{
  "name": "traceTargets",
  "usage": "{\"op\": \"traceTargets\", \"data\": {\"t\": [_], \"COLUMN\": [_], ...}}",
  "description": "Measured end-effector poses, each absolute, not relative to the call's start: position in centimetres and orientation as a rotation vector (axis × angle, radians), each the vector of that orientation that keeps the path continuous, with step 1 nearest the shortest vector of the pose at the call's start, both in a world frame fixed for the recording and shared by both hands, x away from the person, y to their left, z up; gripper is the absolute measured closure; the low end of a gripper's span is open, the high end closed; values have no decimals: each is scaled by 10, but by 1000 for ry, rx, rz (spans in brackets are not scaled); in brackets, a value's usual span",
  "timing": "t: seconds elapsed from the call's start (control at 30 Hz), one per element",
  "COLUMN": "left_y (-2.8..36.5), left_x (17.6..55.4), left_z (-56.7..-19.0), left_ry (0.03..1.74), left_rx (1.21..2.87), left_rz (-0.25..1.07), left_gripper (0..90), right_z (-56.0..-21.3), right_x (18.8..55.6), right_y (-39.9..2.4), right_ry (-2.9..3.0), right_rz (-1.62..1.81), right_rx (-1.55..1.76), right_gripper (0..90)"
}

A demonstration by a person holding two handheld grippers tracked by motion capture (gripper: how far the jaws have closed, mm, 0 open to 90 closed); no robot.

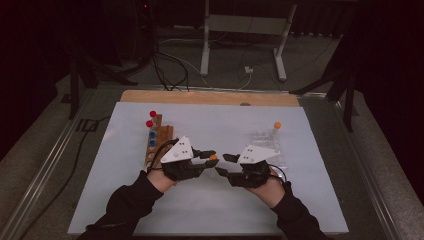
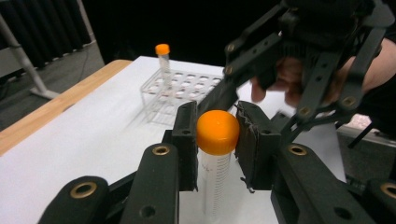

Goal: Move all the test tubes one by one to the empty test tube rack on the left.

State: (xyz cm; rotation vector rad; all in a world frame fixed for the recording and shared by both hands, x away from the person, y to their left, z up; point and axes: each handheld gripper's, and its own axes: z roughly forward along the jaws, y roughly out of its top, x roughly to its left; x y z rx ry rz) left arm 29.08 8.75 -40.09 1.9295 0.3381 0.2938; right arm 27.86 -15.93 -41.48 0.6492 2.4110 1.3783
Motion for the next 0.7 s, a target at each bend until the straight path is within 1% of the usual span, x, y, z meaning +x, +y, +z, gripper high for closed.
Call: {"op": "traceTargets", "data": {"t": [0.13,0.23,0.3,0.37,0.4,0.47,0.5,0.7], "left_y": [100,111,120,128,132,140,144,161], "left_x": [293,294,295,296,297,297,297,298], "left_z": [-394,-388,-384,-381,-380,-377,-376,-371], "left_ry": [363,388,409,430,441,457,466,514], "left_rx": [1918,1905,1898,1885,1878,1871,1867,1849], "left_rz": [322,347,369,391,396,419,423,464], "left_gripper": [717,717,717,716,716,717,717,716], "right_z": [-412,-410,-409,-408,-407,-407,-406,-406], "right_x": [280,280,280,281,281,281,282,282], "right_y": [-164,-166,-167,-168,-168,-169,-169,-170], "right_ry": [2377,2353,2344,2335,2335,2330,2335,2343], "right_rz": [1419,1435,1444,1460,1465,1479,1487,1511], "right_rx": [681,702,710,724,729,744,746,748], "right_gripper": [289,202,154,134,100,63,27,4]}}
